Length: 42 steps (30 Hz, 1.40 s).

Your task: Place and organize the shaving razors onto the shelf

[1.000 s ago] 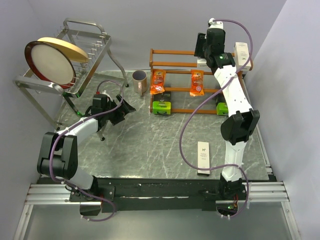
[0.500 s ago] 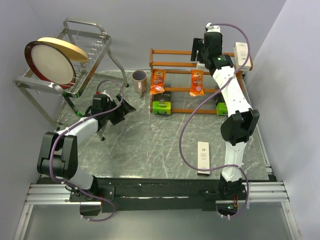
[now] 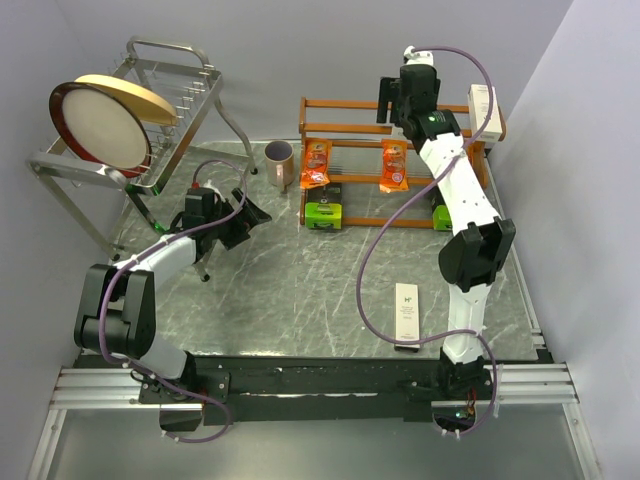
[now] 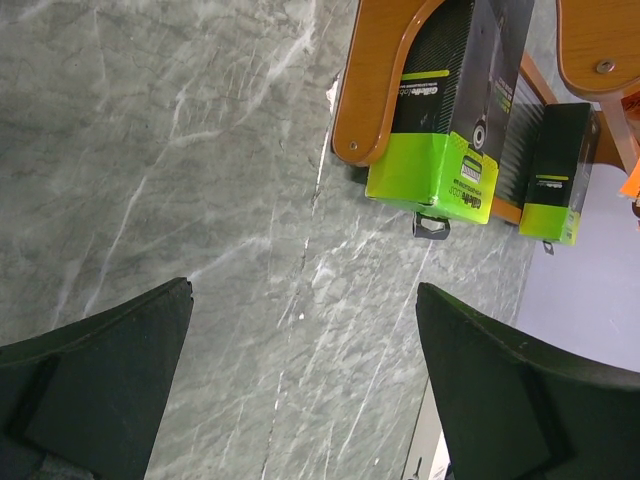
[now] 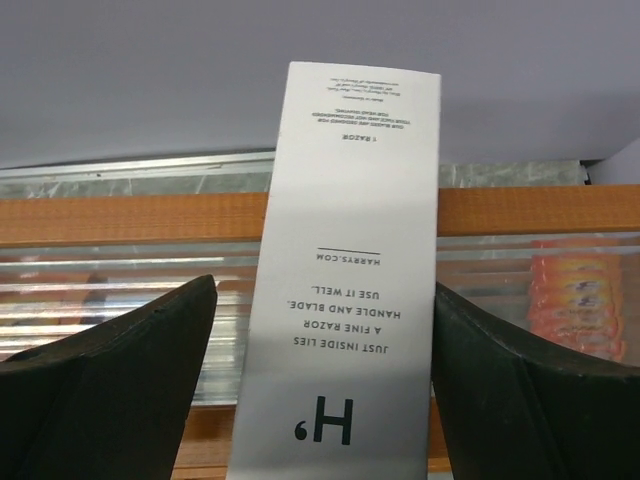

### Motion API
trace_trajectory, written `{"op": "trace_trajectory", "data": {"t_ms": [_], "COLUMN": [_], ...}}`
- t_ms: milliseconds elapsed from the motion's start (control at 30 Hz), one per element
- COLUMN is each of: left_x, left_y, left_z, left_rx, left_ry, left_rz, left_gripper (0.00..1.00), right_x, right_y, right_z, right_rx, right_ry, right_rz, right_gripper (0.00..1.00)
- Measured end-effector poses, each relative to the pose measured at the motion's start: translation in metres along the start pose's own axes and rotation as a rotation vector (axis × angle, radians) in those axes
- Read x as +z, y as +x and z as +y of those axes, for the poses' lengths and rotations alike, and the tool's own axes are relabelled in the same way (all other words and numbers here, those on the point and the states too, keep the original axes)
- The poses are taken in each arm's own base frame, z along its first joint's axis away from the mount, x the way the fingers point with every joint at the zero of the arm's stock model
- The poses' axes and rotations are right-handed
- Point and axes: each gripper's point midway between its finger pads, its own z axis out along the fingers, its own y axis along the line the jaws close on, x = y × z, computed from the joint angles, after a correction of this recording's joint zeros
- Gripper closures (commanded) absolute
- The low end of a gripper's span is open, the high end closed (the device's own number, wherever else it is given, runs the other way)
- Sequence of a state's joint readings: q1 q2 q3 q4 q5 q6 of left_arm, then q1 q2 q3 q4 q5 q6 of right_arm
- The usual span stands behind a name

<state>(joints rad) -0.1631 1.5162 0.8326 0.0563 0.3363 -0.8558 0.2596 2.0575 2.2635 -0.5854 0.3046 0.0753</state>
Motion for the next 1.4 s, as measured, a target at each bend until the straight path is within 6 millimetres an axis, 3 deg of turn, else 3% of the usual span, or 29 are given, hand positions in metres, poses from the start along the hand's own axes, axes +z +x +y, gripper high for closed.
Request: {"op": "trace_trajectory", "data": {"t_ms": [433,567,700,767,833,933,1067,1133,1300,1400], "left_x": [0.000,0.000,0.000,0.001,0.001,0.003,0.005,0.005,0.007,0.007], "left_y": [0.000,0.000,0.000,0.003,0.007,0.016,0.027,0.033,0.049,0.055], "left_z": [0.000,0.000,0.000,-0.001,-0.001,-0.004,-0.010,-0.013,-0.020,-0.021], "left_rx": [-0.003,-0.003,0.003,0.017,0.036,0.071,0.112,0.130,0.171,0.196], "left_ry": [0.000,0.000,-0.001,0.000,-0.004,-0.006,0.003,0.008,0.019,0.023], "left_rz": [0.000,-0.001,0.000,0.004,0.013,0.031,0.052,0.062,0.095,0.110], "left_gripper": [0.01,0.00,0.01,0.00,0.00,0.01,0.01,0.01,0.01,0.00], "right_x": [-0.005,-0.019,-0.066,-0.107,-0.152,-0.220,-0.267,-0.274,-0.257,-0.255], "right_y": [-0.015,-0.029,-0.065,-0.078,-0.073,-0.041,0.032,0.074,0.186,0.235], "right_z": [-0.006,-0.011,-0.021,-0.031,-0.043,-0.056,-0.057,-0.047,-0.010,0.011], "right_rx": [-0.026,-0.027,-0.013,-0.001,0.007,-0.001,-0.008,0.004,-0.049,-0.171], "right_ry": [0.025,0.029,0.008,-0.009,-0.040,-0.111,-0.226,-0.303,-0.454,-0.602], "right_rz": [-0.038,-0.070,-0.159,-0.211,-0.240,-0.245,-0.147,-0.058,0.304,0.537], "right_gripper": [0.12,0.09,0.05,0.05,0.04,0.04,0.03,0.00,0.00,0.00]}}
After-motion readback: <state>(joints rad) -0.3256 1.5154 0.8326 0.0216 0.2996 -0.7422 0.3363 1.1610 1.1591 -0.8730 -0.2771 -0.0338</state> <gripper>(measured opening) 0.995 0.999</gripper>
